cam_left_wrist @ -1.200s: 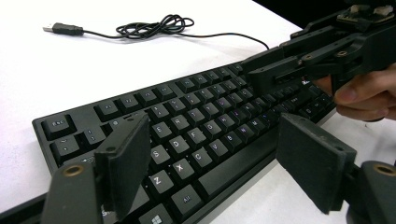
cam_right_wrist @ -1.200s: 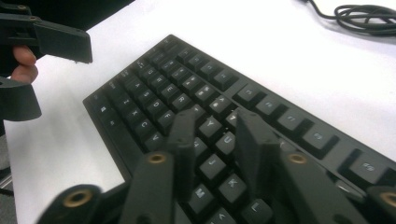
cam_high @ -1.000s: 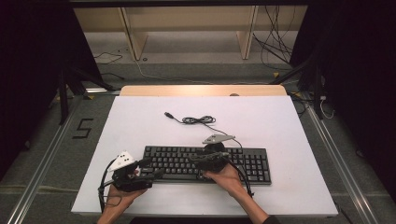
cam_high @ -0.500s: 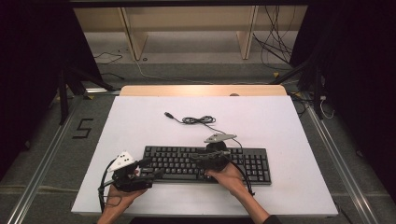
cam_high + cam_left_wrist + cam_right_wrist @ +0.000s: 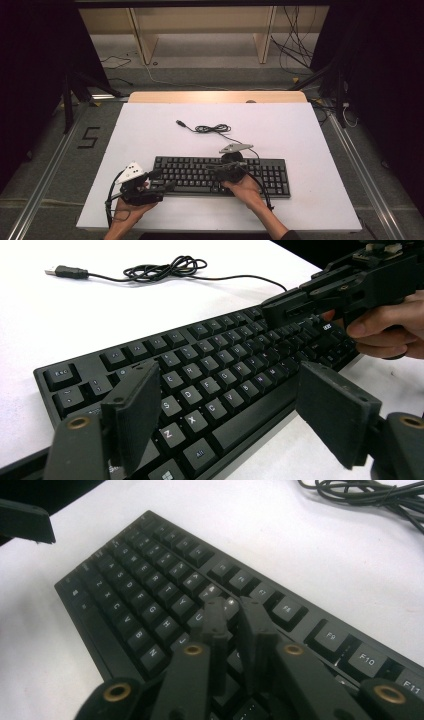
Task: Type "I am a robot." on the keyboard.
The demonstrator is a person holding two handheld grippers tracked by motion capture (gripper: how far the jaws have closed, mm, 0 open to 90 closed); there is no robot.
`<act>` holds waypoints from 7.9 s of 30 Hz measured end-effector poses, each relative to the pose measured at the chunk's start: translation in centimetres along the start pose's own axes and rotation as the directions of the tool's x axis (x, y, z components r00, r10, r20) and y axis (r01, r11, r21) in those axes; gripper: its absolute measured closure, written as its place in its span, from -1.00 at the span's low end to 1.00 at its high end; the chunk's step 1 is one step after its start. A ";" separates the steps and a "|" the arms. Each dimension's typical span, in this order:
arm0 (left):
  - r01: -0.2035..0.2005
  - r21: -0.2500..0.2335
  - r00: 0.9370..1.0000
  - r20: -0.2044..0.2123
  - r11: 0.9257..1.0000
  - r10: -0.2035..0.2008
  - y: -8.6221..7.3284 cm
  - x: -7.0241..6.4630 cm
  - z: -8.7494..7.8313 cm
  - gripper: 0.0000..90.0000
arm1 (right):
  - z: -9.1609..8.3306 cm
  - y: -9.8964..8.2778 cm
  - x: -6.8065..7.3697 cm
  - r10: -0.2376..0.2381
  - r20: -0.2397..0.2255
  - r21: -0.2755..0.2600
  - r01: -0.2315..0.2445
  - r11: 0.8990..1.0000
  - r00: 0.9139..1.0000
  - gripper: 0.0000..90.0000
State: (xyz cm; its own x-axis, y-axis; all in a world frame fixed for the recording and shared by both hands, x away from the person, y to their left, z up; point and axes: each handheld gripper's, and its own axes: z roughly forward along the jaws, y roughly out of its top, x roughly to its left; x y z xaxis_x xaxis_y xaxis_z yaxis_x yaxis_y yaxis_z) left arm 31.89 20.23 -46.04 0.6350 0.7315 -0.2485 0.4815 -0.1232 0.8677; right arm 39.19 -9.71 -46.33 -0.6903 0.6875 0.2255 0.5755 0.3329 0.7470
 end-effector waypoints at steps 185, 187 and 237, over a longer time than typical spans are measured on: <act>-0.007 0.181 1.000 0.001 0.983 0.007 3.6 0.4 6.8 0.60 | -4.8 -3.5 2.0 -0.028 -0.100 -0.076 0.020 0.997 0.995 -0.21; -0.007 0.178 1.000 0.008 0.984 0.005 3.6 0.4 6.6 0.51 | -4.8 -3.5 2.0 -0.027 -0.099 -0.076 0.020 0.997 0.995 -0.21; -0.043 0.006 0.998 0.038 0.999 0.043 0.9 -0.7 0.4 -0.33 | -2.9 -3.4 1.4 -0.031 -0.034 0.013 0.031 0.999 0.999 0.91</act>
State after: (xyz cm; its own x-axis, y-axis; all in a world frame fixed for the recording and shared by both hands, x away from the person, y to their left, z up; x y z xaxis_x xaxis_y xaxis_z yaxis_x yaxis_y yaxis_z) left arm 32.10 19.37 -45.28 0.6779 0.6992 -0.2272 0.4571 -0.1588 0.8751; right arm 35.03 -11.77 -46.74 -0.7224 0.6544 0.2236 0.5591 0.3623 0.7457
